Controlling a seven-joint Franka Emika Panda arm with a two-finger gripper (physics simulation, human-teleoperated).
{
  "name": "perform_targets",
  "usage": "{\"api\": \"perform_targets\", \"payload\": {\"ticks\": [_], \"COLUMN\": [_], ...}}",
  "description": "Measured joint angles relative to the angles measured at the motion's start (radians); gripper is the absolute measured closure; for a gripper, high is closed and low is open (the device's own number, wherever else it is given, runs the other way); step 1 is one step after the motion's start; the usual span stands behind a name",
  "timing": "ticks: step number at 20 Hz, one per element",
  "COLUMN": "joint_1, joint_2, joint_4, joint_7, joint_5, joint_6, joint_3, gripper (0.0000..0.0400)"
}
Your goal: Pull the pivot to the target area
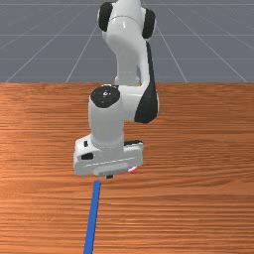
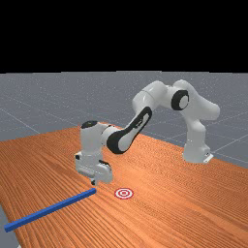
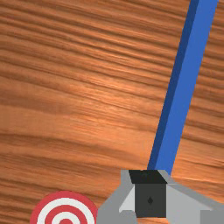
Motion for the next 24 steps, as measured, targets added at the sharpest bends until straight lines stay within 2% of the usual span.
{"api": "perform_targets", "payload": {"ticks": [1, 2, 5, 6, 7, 9, 10, 12, 13, 15, 16, 17, 18, 19, 20, 24], "joint_1": [-0.01, 0.003, 0.013, 0.013, -0.003, -0.006, -0.012, -0.006, -0.006, 0.0, -0.019, -0.017, -0.01, 0.002, 0.005, 0.008], "joint_2": [0.001, -0.005, -0.007, -0.001, 0.009, 0.041, 0.068, 0.073, 0.045, 0.045, 0.067, 0.066, 0.065, 0.092, 0.083, 0.058], "joint_4": [0.002, -0.014, -0.024, -0.022, -0.011, 0.004, 0.04, 0.013, -0.059, -0.06, -0.004, -0.005, -0.008, 0.049, 0.032, -0.021], "joint_7": [-0.027, -0.057, -0.044, -0.045, -0.022, -0.023, -0.06, -0.054, -0.064, -0.056, -0.075, -0.074, -0.065, -0.04, -0.041, -0.007], "joint_5": [-0.004, -0.045, -0.055, -0.054, -0.015, -0.012, -0.023, -0.026, -0.013, -0.015, 0.005, 0.007, 0.002, -0.019, -0.019, -0.005], "joint_6": [0.0, 0.014, 0.025, 0.03, 0.026, 0.048, 0.021, 0.067, 0.158, 0.153, 0.079, 0.079, 0.081, 0.02, 0.032, 0.081], "joint_3": [0.002, -0.017, -0.027, -0.025, -0.007, -0.004, 0.003, -0.002, 0.006, 0.005, 0.03, 0.033, 0.027, 0.01, 0.01, 0.004], "gripper": [0.04, 0.04, 0.04, 0.04, 0.04, 0.04, 0.04, 0.04, 0.04, 0.04, 0.0243, 0.0148, 0.009, 0.0054, 0.0033, 0.0004]}}
